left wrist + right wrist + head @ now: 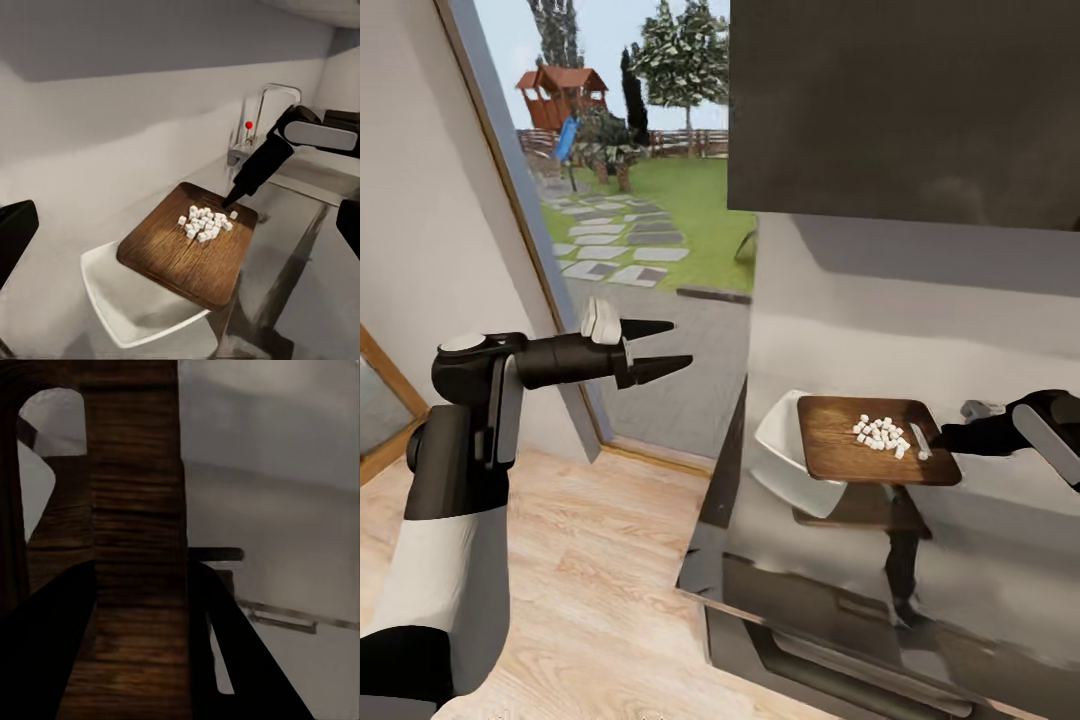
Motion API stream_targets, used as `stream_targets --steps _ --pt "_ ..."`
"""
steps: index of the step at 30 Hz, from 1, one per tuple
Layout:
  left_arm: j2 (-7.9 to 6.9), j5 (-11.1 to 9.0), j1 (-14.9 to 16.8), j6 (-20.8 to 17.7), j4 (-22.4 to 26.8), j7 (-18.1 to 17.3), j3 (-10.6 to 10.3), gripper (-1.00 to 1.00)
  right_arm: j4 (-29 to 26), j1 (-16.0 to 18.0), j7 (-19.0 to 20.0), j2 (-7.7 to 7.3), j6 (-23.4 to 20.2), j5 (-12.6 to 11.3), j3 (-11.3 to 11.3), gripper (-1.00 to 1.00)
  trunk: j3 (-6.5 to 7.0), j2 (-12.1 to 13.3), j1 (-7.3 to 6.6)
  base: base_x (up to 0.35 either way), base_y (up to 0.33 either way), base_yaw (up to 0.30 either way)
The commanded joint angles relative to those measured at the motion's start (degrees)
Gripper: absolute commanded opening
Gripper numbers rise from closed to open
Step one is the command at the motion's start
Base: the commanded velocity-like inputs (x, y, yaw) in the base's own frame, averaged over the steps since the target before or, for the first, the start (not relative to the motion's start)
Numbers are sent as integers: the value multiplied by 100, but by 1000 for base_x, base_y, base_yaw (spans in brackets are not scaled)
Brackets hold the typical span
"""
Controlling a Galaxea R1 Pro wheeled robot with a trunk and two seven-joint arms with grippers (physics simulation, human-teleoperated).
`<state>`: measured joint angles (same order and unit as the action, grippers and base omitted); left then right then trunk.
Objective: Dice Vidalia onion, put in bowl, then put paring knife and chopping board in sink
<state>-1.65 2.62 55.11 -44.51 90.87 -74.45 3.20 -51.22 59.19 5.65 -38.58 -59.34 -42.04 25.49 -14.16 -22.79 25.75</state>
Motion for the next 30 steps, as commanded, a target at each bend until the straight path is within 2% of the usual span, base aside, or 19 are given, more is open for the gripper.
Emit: stream_targets --steps 1,18,22,26,30 --pt "8 28 8 -59 1 -38 5 100 -3 10 59 -8 -10 38 17 -100 -12 -12 4 0 0 276" --pt "16 28 8 -58 1 -41 5 100 -5 13 59 -9 -10 38 12 -100 -12 -12 4 0 0 270" --pt "16 28 8 -58 1 -38 5 100 -4 12 59 -8 -8 38 -12 -100 -12 -12 4 0 0 69" --pt "19 28 8 -58 1 -38 5 100 -5 13 59 -8 -8 44 -158 -100 -12 -12 4 0 0 12" --pt "64 28 8 -58 1 -36 -9 100 -3 12 59 -7 -8 46 -204 -100 -12 -12 4 0 0 2"
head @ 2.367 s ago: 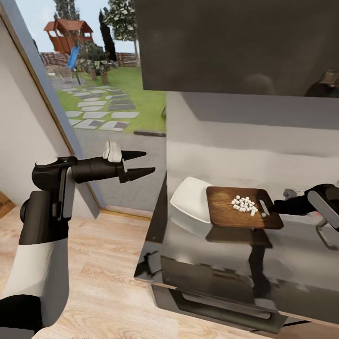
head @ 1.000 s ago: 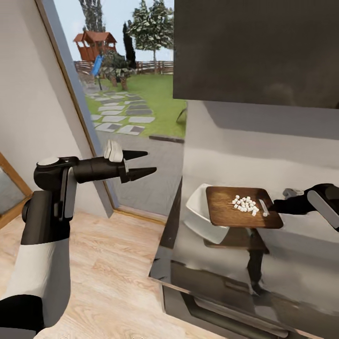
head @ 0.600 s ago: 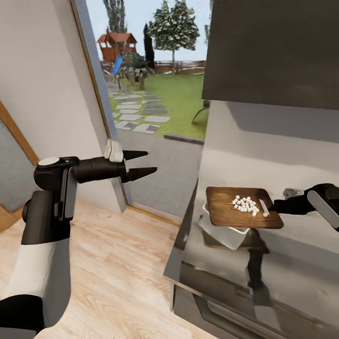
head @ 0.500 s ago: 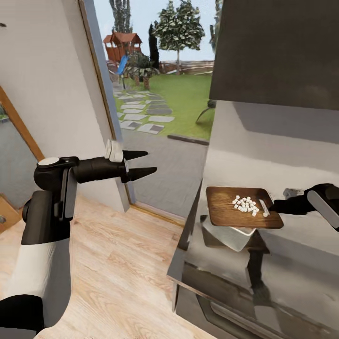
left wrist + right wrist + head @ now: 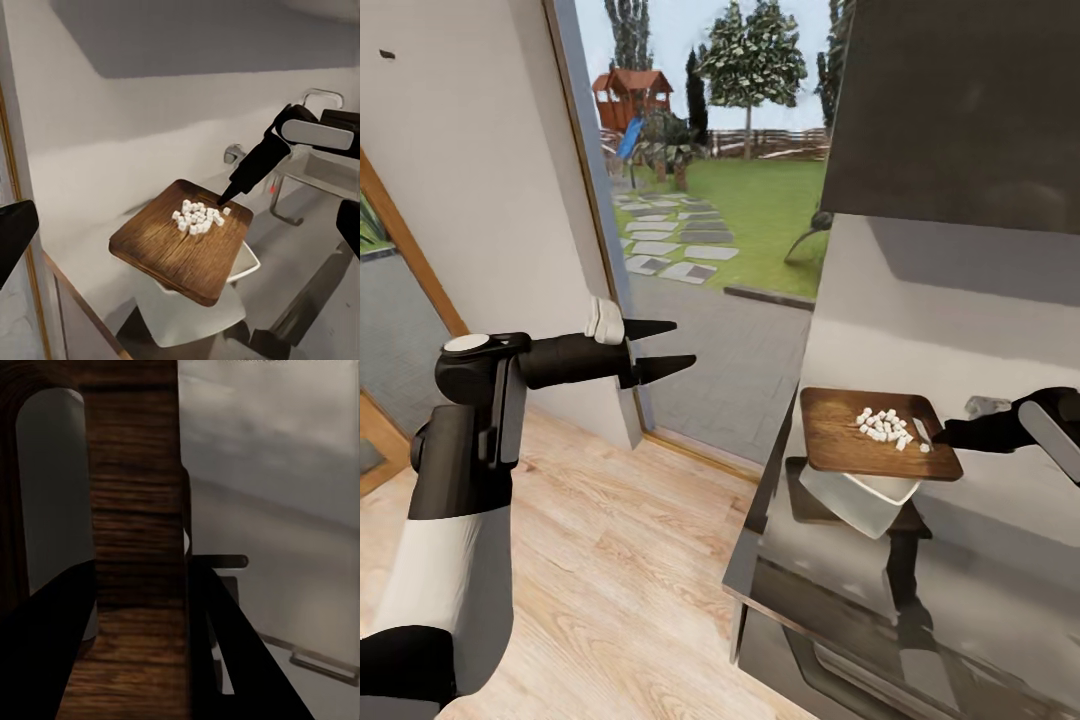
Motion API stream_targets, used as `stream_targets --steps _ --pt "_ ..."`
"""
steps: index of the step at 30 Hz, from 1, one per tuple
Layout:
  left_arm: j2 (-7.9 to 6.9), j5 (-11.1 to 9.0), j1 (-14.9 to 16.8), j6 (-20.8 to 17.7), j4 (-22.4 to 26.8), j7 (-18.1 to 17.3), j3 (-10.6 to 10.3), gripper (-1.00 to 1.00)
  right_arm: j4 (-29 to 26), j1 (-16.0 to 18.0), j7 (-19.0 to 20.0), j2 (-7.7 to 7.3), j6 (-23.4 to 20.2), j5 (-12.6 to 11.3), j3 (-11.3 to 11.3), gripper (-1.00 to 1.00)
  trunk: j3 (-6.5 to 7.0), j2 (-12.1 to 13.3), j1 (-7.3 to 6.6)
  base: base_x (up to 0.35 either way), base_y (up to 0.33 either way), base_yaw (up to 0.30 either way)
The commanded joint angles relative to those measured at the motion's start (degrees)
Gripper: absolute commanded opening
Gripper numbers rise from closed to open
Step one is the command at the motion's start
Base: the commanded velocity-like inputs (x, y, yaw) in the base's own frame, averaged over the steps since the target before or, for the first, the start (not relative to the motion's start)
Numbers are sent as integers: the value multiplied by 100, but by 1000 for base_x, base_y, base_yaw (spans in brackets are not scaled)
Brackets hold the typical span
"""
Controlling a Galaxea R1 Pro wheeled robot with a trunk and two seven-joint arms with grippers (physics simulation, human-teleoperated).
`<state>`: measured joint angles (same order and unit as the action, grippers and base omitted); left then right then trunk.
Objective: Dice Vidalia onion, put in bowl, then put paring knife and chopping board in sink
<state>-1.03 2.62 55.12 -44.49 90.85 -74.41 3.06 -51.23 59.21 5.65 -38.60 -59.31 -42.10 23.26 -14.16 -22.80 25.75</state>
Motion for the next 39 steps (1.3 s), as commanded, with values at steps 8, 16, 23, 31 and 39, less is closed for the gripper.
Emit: stream_targets --steps 8,16,23,31,39 --pt "33 29 7 -51 3 -39 -119 100 -1 9 42 -6 -5 63 16 -100 -12 -12 4 0 0 0" --pt "33 31 7 -51 3 -39 -121 100 -1 5 41 -7 25 71 15 -100 -12 -12 4 0 0 0" --pt "33 30 7 -51 2 -39 -121 100 -1 5 39 -5 42 71 12 -100 -12 -12 4 0 0 0" --pt "33 31 7 -51 1 -39 -126 100 -1 4 -51 -4 262 71 20 -100 -12 -12 4 0 0 0" --pt "36 30 7 -51 3 -47 -145 100 -1 5 -331 1 561 71 20 -100 -12 -12 4 0 0 0"
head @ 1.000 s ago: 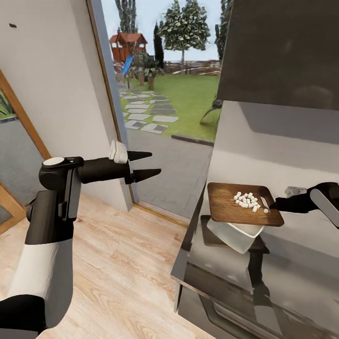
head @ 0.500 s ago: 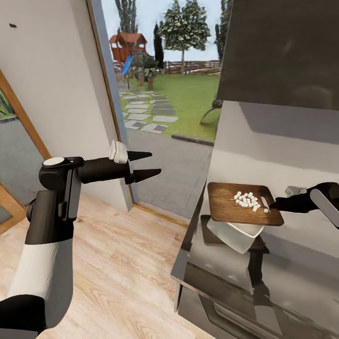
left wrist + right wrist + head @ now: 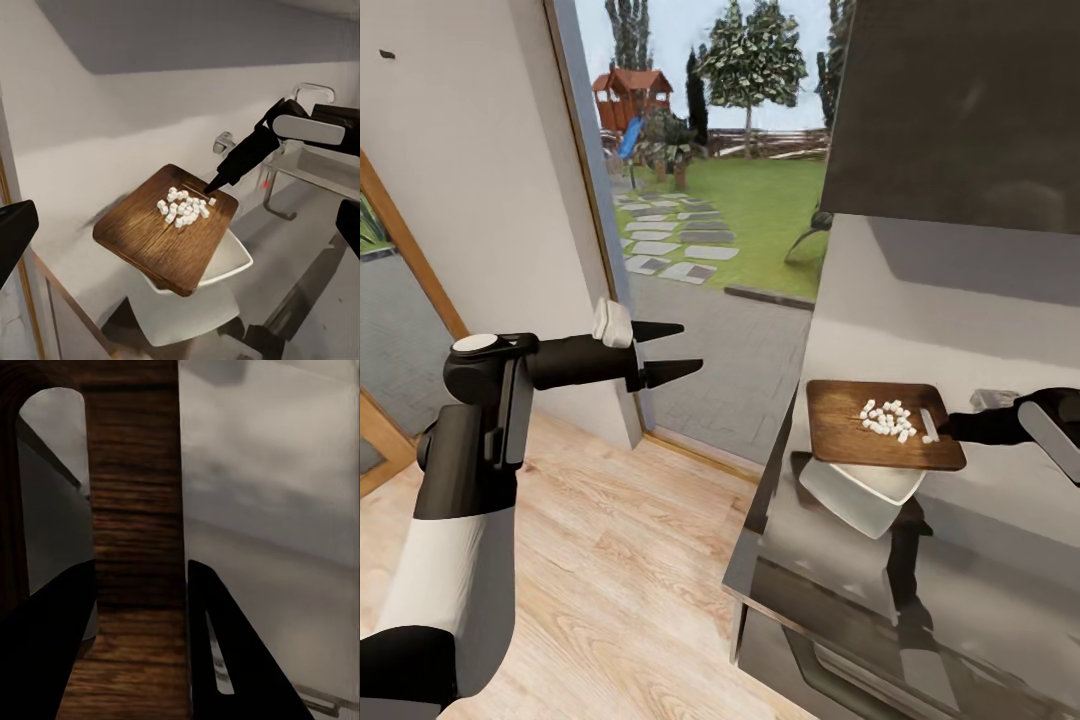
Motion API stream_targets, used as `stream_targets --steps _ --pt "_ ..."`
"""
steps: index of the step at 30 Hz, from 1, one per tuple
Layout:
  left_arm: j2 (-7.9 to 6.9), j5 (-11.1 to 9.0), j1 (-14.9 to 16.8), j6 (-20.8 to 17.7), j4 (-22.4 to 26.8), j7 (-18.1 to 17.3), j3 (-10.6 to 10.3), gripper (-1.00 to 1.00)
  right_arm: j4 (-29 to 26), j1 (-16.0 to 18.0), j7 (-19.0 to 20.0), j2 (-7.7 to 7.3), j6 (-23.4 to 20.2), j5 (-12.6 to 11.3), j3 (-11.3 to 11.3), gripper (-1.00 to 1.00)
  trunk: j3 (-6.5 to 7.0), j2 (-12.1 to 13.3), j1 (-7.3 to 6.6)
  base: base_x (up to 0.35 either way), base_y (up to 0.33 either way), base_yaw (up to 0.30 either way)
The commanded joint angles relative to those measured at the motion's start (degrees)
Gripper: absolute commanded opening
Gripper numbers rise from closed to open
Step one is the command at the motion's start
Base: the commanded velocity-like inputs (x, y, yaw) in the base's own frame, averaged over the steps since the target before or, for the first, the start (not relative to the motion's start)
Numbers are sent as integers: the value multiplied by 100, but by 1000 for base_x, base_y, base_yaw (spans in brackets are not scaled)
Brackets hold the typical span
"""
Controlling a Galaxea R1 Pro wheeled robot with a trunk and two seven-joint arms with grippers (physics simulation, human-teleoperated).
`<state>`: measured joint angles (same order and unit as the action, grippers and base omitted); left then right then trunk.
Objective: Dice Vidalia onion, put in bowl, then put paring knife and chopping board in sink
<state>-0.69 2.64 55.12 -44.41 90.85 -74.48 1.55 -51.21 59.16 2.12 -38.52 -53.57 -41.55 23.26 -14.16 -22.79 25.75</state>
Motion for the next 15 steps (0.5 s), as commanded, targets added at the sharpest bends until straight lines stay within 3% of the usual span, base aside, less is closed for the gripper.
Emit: stream_targets --steps 1,7,15 --pt "4 29 7 -60 3 -40 -4 100 -3 9 20 -6 4 15 21 -100 -12 -12 4 0 0 0" --pt "5 31 7 -60 3 -40 -22 100 -3 10 9 -7 423 15 28 -100 -12 -12 4 0 0 0" --pt "7 29 7 -59 3 -40 -23 100 -3 9 8 -6 484 15 38 -100 -12 -12 4 0 0 0"
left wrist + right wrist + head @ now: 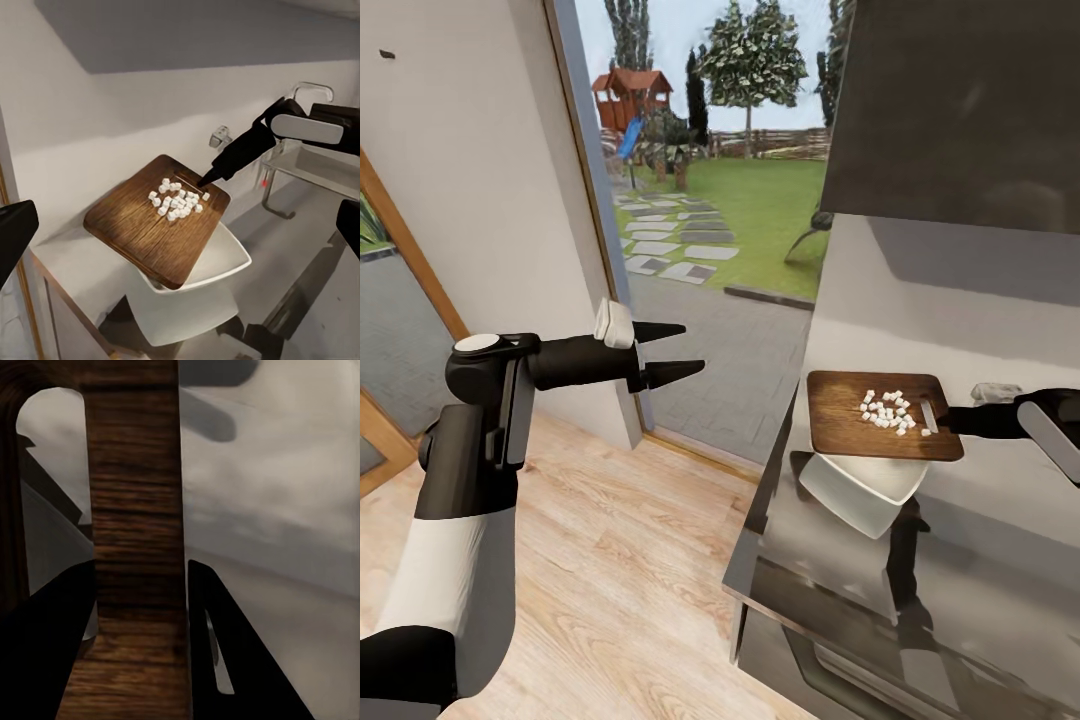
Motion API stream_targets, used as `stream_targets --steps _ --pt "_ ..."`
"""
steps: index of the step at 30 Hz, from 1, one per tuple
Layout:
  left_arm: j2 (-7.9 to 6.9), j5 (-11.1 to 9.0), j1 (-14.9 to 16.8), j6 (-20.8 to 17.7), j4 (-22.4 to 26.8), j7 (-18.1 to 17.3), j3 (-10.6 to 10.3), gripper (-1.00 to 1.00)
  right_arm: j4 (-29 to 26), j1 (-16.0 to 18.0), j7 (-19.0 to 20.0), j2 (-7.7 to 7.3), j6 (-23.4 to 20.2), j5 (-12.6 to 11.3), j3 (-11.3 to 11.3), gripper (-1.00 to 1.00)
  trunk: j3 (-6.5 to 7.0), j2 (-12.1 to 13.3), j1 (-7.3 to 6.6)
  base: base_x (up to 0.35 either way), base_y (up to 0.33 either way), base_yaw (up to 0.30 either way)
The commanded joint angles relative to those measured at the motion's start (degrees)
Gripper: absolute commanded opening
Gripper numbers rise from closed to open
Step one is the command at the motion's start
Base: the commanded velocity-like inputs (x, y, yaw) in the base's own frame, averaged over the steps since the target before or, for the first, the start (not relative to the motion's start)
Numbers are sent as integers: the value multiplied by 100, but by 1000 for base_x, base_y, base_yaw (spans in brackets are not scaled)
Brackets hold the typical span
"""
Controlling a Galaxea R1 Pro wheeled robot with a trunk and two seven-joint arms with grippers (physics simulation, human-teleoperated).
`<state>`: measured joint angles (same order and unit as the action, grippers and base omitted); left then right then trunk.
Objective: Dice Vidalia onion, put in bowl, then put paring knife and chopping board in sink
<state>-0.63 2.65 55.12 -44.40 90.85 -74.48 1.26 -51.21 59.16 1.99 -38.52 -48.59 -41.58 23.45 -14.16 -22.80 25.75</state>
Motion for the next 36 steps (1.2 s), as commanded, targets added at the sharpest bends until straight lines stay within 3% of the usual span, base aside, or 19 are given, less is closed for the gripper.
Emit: stream_targets --steps 1,15,23,36 --pt "2 27 7 -60 2 -40 6 100 -3 11 21 -6 -12 19 19 -100 -12 -12 4 0 0 0" --pt "2 27 7 -60 2 -48 6 100 -1 10 21 -6 53 19 19 -100 -12 -12 4 0 0 0" --pt "2 29 7 -60 -5 -49 6 100 13 10 23 -6 578 19 24 -100 -12 -12 4 0 0 0" --pt "30 31 7 -60 -5 -54 6 100 25 10 26 -5 614 19 26 -100 -12 -12 4 0 0 0"
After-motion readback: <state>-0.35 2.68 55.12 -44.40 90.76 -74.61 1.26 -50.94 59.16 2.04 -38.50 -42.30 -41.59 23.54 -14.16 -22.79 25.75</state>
